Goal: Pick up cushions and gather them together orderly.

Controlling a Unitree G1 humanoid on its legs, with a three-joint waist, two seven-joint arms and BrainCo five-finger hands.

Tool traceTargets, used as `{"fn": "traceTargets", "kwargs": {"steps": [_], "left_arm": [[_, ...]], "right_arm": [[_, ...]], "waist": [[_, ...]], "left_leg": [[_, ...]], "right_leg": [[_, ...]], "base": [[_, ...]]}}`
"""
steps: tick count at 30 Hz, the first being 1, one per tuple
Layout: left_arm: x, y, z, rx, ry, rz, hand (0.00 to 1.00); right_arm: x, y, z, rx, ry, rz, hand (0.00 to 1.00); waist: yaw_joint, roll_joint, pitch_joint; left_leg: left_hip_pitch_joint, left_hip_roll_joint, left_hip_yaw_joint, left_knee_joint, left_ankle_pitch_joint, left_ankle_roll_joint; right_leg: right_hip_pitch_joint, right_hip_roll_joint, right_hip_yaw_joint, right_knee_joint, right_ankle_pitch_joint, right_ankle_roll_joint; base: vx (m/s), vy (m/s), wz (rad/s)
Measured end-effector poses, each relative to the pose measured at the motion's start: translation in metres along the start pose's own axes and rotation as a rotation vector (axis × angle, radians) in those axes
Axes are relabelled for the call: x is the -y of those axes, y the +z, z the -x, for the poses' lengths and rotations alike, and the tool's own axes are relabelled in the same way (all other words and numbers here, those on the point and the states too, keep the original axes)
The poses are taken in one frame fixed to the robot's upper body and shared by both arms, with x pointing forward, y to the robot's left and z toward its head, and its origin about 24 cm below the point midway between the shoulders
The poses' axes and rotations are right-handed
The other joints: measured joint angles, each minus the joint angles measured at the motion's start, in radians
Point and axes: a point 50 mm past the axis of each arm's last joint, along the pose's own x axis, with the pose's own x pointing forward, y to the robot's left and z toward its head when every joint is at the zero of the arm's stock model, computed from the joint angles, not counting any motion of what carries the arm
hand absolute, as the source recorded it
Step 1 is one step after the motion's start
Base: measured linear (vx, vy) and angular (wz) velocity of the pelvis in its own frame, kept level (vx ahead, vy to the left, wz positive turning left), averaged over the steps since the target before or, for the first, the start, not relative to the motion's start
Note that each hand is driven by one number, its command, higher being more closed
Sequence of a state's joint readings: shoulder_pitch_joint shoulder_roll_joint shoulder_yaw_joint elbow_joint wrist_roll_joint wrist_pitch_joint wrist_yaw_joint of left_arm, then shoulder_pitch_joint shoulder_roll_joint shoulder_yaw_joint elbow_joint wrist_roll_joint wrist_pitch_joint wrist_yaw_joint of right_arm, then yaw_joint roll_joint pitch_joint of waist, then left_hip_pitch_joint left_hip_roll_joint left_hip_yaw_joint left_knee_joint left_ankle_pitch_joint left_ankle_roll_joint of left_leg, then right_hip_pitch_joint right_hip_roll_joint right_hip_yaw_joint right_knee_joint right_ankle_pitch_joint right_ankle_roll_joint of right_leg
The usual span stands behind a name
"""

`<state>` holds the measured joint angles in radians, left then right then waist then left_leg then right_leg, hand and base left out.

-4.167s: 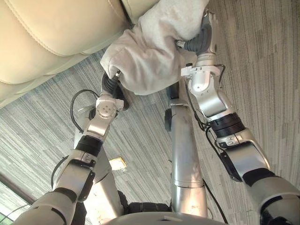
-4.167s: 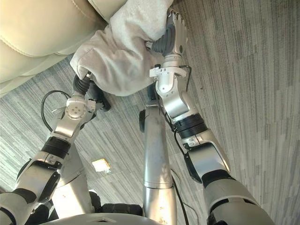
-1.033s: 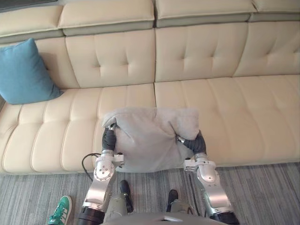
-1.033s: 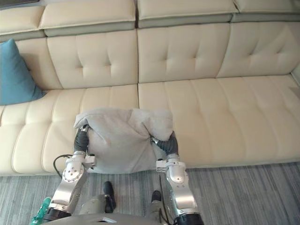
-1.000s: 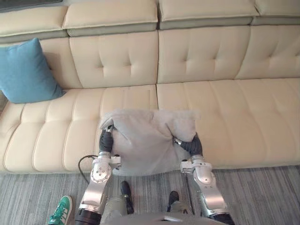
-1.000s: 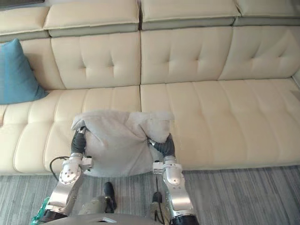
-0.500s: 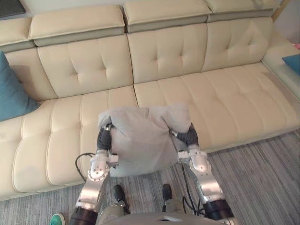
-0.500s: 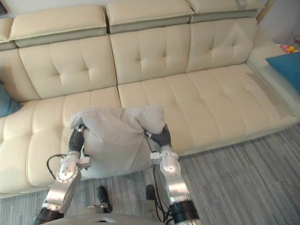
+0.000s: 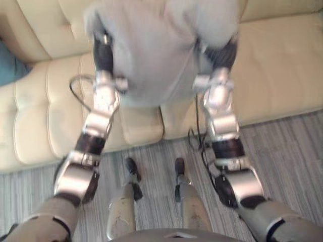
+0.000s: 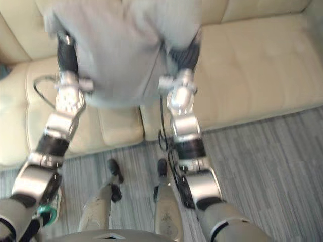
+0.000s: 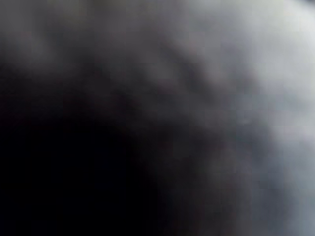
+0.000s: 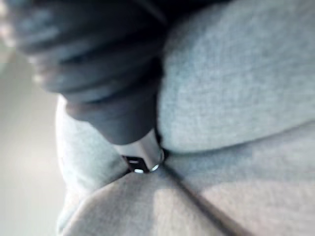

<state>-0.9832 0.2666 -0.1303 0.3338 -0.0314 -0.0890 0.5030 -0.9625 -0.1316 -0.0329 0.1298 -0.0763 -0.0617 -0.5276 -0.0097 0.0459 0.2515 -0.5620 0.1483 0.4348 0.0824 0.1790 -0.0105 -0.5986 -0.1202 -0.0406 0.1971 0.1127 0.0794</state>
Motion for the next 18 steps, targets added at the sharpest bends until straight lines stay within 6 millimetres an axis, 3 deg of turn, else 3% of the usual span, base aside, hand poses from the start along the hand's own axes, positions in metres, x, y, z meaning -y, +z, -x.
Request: {"fn": "traceTargets", "kwargs": {"steps": [1, 4, 7, 10, 17, 18], "left_arm": [[0.002, 0.015, -0.01, 0.048, 0.03, 0.014, 1.0], [0.003, 0.03, -0.024, 0.079, 0.073, 0.048, 1.0], [0.016, 0.065, -0.043, 0.148, 0.081, 0.111, 1.0], [0.018, 0.096, -0.055, 0.211, 0.114, 0.182, 1.0], [0.018, 0.129, -0.068, 0.265, 0.136, 0.232, 1.0], [0.018, 0.133, -0.07, 0.271, 0.138, 0.236, 1.0]], "right_arm": [[-0.003, 0.016, -0.01, 0.053, -0.059, -0.028, 1.0], [-0.006, 0.031, -0.019, 0.099, -0.13, -0.059, 1.0], [-0.003, 0.05, -0.032, 0.137, -0.24, -0.122, 1.0], [-0.006, 0.071, -0.043, 0.172, -0.312, -0.184, 1.0], [-0.007, 0.101, -0.057, 0.232, -0.373, -0.263, 1.0], [-0.008, 0.106, -0.058, 0.242, -0.378, -0.275, 0.0]], "waist": [[0.004, 0.003, 0.019], [0.009, 0.012, 0.037], [0.01, 0.013, 0.043], [0.013, 0.021, 0.067], [0.042, 0.021, 0.069], [0.043, 0.023, 0.07]], "left_leg": [[-0.015, -0.001, 0.002, -0.011, 0.009, -0.011], [-0.037, -0.006, -0.003, -0.037, 0.057, -0.002], [-0.118, -0.01, -0.028, -0.037, 0.091, 0.008], [-0.187, -0.016, -0.05, -0.042, 0.109, -0.003], [-0.312, -0.021, -0.046, -0.071, 0.127, -0.03], [-0.33, -0.021, -0.042, -0.075, 0.127, -0.031]], "right_leg": [[-0.028, -0.004, -0.001, 0.015, 0.0, 0.0], [-0.078, -0.009, -0.01, 0.069, -0.015, 0.004], [-0.173, -0.02, -0.032, 0.144, -0.049, -0.002], [-0.259, -0.035, -0.054, 0.209, -0.078, -0.008], [-0.417, -0.052, -0.07, 0.283, -0.1, -0.018], [-0.436, -0.055, -0.075, 0.286, -0.101, -0.018]], "base": [[-0.1, -0.024, 0.1], [-0.04, -0.015, 0.11], [0.0, -0.016, 0.31], [0.01, -0.009, 0.26], [0.02, -0.007, 0.16], [0.03, 0.0, 0.18]]}}
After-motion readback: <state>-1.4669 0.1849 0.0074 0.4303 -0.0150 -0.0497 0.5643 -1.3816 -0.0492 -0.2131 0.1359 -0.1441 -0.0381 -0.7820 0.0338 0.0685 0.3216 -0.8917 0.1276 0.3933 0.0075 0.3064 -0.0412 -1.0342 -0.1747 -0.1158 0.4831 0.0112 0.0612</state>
